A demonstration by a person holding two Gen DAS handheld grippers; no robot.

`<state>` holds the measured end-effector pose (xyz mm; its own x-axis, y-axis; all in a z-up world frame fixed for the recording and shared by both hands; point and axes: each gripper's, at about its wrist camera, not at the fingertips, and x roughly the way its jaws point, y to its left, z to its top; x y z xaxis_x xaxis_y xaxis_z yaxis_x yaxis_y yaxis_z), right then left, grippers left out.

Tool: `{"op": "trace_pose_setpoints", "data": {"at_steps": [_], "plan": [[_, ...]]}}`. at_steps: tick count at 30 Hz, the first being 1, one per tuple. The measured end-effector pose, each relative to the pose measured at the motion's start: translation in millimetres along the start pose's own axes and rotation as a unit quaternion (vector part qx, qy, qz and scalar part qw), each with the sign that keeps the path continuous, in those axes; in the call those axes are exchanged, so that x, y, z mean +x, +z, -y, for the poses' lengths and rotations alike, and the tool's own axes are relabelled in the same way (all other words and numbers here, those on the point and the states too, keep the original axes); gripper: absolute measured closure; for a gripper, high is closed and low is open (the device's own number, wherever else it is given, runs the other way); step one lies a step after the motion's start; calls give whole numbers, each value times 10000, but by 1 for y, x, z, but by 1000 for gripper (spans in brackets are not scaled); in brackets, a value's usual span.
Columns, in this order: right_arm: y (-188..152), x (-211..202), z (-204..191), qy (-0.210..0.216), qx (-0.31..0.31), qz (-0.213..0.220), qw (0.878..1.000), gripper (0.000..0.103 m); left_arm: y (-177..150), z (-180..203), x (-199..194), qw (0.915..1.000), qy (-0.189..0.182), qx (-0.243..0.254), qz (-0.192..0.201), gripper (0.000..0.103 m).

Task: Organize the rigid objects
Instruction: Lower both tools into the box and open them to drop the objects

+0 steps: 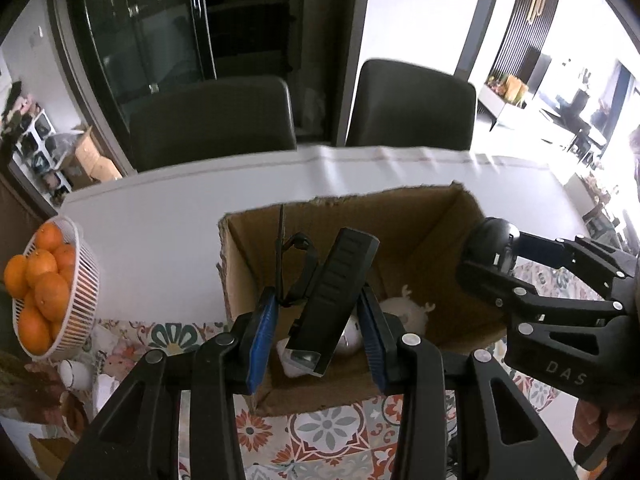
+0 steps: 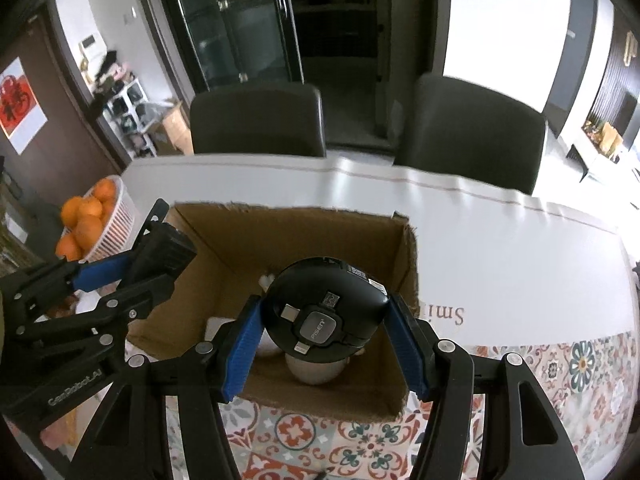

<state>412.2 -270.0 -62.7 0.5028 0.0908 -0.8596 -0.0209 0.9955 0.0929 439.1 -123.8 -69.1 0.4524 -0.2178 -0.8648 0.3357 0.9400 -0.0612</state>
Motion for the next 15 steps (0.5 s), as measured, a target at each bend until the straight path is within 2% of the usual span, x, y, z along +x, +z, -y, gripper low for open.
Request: {"op": "trace_pose_setpoints", "data": {"at_steps": [6,15], "plan": [[1,28,3,-5,-122,-385,9992,41,-5,-6,28,9991,11,-23,-419,62],[-3,54,8,-3,-86,-720,9974,41,-12,-6,42,9980,96,-13,-626,61]]}}
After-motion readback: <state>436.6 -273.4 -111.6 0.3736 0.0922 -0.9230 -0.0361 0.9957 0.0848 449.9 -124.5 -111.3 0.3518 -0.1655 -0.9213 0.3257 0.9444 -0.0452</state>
